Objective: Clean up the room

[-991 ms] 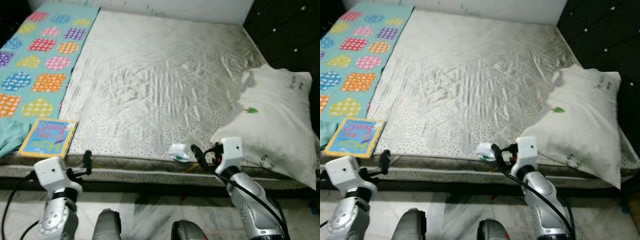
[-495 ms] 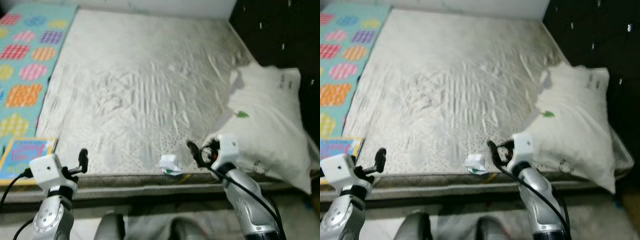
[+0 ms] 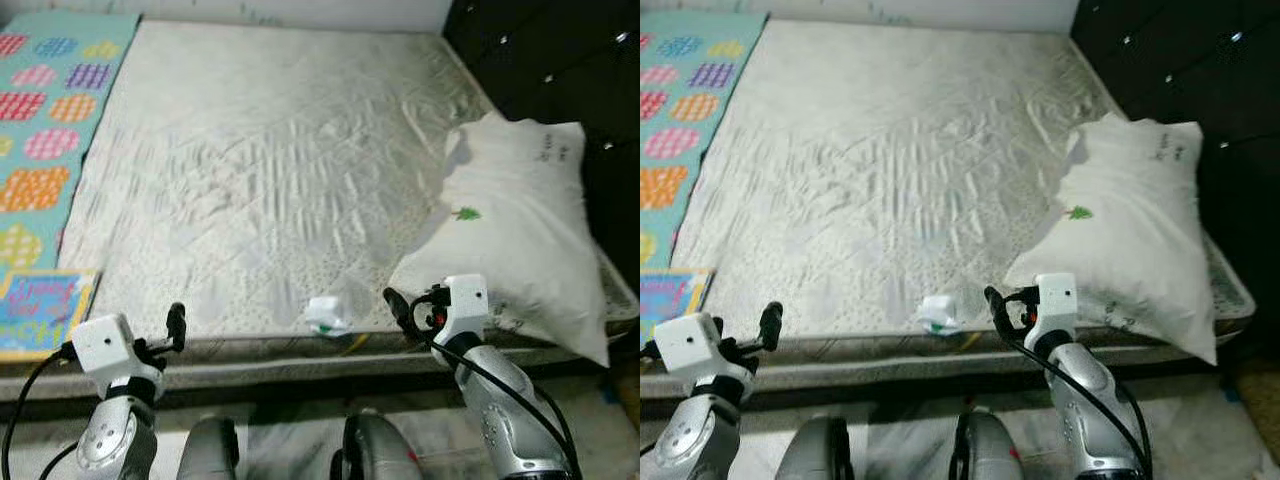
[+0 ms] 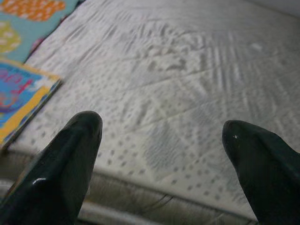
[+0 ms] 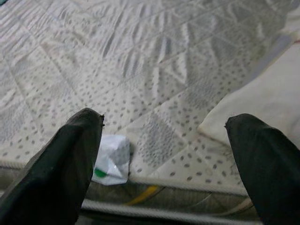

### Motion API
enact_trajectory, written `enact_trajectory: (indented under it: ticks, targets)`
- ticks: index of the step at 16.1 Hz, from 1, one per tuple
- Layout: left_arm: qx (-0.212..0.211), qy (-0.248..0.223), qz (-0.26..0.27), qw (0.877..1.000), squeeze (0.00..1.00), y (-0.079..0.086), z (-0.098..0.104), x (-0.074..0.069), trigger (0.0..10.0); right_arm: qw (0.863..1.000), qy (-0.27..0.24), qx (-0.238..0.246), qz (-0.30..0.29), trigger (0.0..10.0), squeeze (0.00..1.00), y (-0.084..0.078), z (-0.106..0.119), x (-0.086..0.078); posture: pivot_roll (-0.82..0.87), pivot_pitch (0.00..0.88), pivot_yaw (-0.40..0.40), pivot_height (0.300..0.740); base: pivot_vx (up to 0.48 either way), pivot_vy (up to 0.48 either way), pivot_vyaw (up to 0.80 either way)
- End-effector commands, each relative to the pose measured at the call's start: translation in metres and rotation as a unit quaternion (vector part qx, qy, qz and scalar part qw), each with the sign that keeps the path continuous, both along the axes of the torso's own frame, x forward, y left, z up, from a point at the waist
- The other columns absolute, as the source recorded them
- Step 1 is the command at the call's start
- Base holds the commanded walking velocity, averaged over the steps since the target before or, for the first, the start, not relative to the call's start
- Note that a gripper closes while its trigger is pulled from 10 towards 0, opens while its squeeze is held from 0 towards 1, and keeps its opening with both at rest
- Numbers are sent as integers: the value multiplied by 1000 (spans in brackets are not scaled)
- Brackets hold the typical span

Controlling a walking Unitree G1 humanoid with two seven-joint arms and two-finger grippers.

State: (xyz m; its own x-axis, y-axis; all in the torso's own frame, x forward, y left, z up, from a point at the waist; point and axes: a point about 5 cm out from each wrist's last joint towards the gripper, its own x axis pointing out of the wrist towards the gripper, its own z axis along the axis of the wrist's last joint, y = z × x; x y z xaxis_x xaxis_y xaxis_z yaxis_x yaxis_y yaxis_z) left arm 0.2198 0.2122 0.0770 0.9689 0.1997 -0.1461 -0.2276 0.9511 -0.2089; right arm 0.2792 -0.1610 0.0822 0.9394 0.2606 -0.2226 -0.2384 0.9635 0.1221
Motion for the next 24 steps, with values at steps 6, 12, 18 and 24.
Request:
enact_trajectory:
  ticks: [6, 12, 18, 24]
  targets:
    - [20, -4, 26, 999, 0, 4, 11, -5, 10000, 989, 40, -52, 131, 10000, 0, 20, -3, -1, -81, 209, -89, 590, 0, 0, 0]
    - [20, -1, 21, 1000, 0, 3, 13, -9, 10000, 982, 33, -35, 181, 10000, 0, 42, 3, 5, -63, 225, -88, 590, 0, 0, 267]
    - [21, 5, 14, 1000, 0, 2, 15, -10, 10000, 991, 20, -24, 129, 10000, 0, 50, 6, 12, -45, 250, -79, 590, 0, 0, 482]
    - [14, -4, -3, 1000, 0, -1, 19, -11, 10000, 997, 5, -29, 76, 10000, 0, 48, 9, 20, -38, 258, -79, 590, 0, 0, 0]
